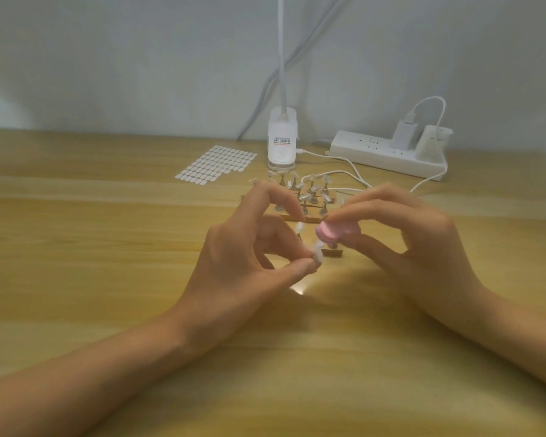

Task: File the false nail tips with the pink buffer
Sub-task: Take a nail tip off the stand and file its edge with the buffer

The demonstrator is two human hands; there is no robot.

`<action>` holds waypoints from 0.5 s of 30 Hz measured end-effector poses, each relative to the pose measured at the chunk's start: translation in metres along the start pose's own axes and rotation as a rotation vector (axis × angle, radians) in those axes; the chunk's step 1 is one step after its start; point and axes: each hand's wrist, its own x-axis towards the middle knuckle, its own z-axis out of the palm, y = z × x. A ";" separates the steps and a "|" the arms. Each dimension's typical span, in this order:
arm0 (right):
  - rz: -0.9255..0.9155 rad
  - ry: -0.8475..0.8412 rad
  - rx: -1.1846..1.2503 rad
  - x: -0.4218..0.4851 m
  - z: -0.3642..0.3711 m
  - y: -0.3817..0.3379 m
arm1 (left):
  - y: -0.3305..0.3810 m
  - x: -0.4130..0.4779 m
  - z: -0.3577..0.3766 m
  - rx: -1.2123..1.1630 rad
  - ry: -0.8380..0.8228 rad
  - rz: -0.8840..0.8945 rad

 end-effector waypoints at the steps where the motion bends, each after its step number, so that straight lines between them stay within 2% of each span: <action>1: -0.030 0.001 0.014 -0.001 0.001 -0.003 | 0.001 0.000 0.000 -0.004 -0.001 0.001; 4: -0.125 -0.061 0.004 -0.004 0.008 -0.008 | 0.002 0.000 0.000 -0.001 -0.009 0.005; 8: -0.034 0.005 -0.007 0.001 0.000 0.000 | 0.002 0.000 0.000 0.002 0.002 -0.010; 12: -0.097 -0.060 0.010 -0.003 0.006 -0.006 | 0.001 0.000 0.000 0.046 -0.002 0.015; 15: -0.047 -0.010 -0.010 -0.001 0.001 -0.001 | 0.002 0.000 0.000 0.038 0.012 0.002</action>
